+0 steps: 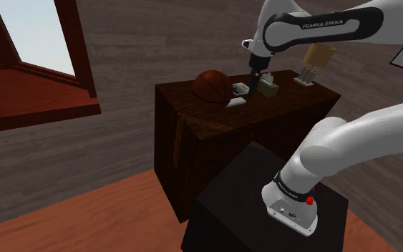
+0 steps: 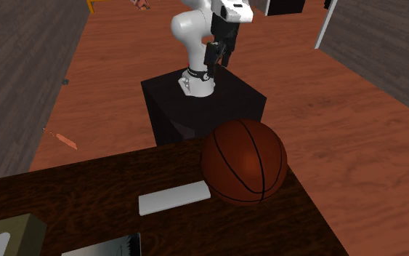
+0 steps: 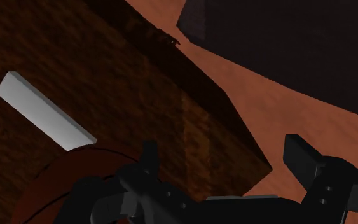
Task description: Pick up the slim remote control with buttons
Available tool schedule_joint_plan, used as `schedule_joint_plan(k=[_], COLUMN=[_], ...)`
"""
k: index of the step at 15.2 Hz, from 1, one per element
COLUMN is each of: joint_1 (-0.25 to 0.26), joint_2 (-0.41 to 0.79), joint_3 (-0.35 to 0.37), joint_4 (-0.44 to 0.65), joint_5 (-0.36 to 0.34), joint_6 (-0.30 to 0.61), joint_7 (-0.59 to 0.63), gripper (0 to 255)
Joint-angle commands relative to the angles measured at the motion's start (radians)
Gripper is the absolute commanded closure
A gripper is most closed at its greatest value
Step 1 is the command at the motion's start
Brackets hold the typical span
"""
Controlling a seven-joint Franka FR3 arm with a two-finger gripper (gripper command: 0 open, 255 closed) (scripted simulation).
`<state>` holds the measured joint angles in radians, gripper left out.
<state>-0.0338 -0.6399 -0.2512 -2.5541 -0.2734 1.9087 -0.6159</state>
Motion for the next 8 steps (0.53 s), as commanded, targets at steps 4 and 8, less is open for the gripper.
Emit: schedule_joint_plan(k=[4,8], joint_1=[-0.001,0.023], joint_2=[0.129,0.273], joint_3=[-0.146,-0.256], joint_4=[0.026,0.084], joint_5=[-0.04,-0.019], joint_6=[0.133,0.236], joint_7=[-0.216,-0.394], gripper=[0,0])
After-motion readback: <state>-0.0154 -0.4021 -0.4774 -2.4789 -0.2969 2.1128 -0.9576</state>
